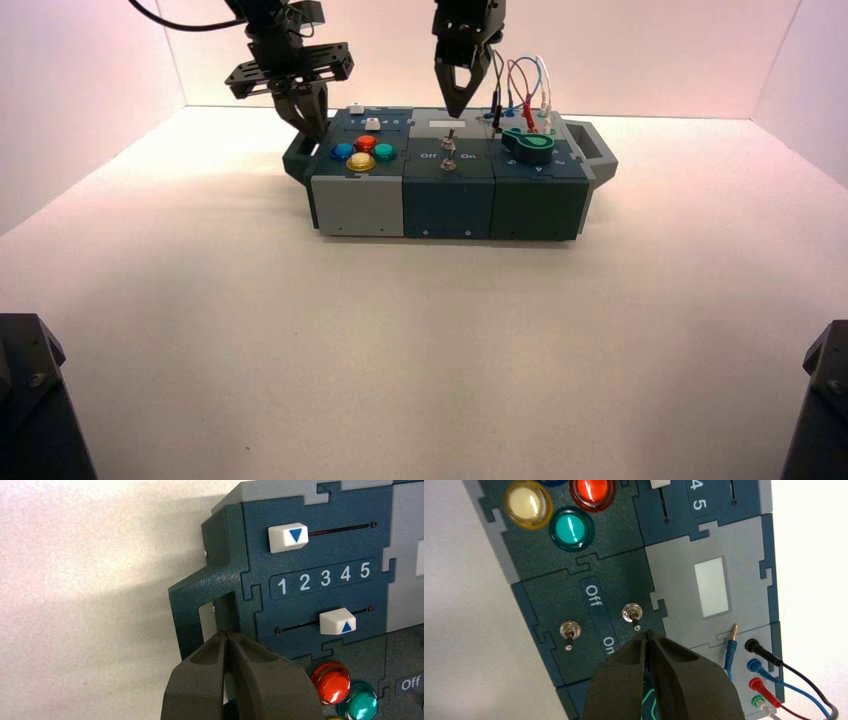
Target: Flip the top switch on with the right gripper.
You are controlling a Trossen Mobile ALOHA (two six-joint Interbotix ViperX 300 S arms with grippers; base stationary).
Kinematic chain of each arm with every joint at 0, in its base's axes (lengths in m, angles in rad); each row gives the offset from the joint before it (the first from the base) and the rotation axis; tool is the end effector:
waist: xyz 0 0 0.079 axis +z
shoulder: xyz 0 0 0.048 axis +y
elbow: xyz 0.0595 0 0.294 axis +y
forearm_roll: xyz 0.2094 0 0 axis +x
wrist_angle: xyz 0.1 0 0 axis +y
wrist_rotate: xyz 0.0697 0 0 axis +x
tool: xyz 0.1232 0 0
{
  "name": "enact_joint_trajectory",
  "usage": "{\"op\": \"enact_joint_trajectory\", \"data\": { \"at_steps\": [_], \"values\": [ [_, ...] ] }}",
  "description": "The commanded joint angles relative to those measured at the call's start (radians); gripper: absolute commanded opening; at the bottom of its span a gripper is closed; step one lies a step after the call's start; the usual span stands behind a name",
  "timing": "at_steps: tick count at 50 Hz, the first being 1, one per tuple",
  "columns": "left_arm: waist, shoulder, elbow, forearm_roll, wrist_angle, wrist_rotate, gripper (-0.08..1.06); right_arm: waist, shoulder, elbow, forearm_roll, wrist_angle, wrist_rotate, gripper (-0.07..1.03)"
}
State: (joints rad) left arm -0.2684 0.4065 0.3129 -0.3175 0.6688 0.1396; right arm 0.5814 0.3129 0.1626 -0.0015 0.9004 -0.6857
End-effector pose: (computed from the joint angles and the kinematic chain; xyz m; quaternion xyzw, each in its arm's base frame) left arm 0.4168 -0.1534 -0.0156 -0.0194 0.6387 -0.1425 0.7559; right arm 0.3842 0.2522 0.0575 -0.4209 0.4983 0.4128 0.6357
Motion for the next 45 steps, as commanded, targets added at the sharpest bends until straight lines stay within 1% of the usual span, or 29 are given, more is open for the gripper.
{"op": "enact_joint_trajectory", "data": {
  "at_steps": [1,13,28,33,36,39,40,45],
  "values": [
    [-0.008,-0.023,0.000,0.011,0.043,0.003,-0.03,0.003,-0.072,-0.003,0.012,0.000,-0.002,-0.02],
    [-0.012,-0.072,-0.023,0.011,0.097,0.003,-0.03,0.003,-0.123,0.029,0.014,0.028,0.002,-0.02],
    [-0.015,-0.129,-0.052,0.011,0.158,0.003,-0.03,0.002,-0.160,0.091,0.014,0.032,0.002,-0.02],
    [-0.015,-0.141,-0.067,0.012,0.178,0.003,-0.03,0.000,-0.173,0.104,0.014,0.032,0.006,-0.02],
    [-0.014,-0.161,-0.095,0.014,0.222,0.002,-0.03,-0.002,-0.192,0.124,0.014,0.034,0.017,-0.02],
    [-0.015,-0.169,-0.101,0.014,0.235,0.003,-0.03,-0.005,-0.204,0.133,0.014,0.037,0.028,-0.02],
    [-0.015,-0.176,-0.104,0.017,0.245,0.003,-0.03,-0.005,-0.212,0.141,0.014,0.038,0.035,-0.02],
    [-0.015,-0.201,-0.103,0.018,0.272,0.003,-0.03,-0.006,-0.238,0.163,0.014,0.038,0.040,-0.02]
  ]
}}
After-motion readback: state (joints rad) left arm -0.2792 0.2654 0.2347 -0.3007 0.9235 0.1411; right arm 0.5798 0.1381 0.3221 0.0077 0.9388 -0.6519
